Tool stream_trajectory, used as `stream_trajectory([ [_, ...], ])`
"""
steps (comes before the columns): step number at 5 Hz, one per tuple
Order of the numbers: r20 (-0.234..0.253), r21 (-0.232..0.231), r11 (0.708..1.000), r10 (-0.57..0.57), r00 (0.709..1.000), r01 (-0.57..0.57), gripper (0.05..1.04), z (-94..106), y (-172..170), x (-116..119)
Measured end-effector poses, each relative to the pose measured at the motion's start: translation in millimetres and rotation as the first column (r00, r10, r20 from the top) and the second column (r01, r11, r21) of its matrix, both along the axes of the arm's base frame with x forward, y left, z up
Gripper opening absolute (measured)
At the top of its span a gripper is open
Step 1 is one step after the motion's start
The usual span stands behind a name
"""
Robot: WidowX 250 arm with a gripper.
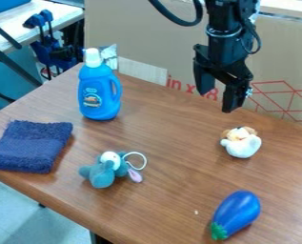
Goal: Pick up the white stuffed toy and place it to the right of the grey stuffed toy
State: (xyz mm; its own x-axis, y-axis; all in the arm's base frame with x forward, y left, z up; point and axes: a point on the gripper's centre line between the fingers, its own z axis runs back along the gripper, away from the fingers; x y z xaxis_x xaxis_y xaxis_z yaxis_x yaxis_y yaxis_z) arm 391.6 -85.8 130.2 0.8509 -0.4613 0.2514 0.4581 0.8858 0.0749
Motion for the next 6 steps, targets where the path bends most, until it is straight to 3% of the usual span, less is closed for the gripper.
stream_trajectory([
  [1,-0.042,0.008,1.000,0.006,0.999,-0.006,1.005,-17.2,1,-3],
  [2,0.010,-0.081,0.978,0.194,0.981,-0.193,1.005,-38.4,-12,-1],
  [3,0.029,-0.209,0.912,0.367,0.930,-0.354,1.005,-53.1,-27,-1],
  [4,0.024,-0.300,0.824,0.511,0.859,-0.481,1.005,-53.3,-33,5],
  [5,-0.013,-0.366,0.725,0.623,0.782,-0.584,1.005,-49.3,-34,6],
  [6,-0.049,-0.406,0.660,0.674,0.737,-0.632,1.005,-44.9,-27,11],
])
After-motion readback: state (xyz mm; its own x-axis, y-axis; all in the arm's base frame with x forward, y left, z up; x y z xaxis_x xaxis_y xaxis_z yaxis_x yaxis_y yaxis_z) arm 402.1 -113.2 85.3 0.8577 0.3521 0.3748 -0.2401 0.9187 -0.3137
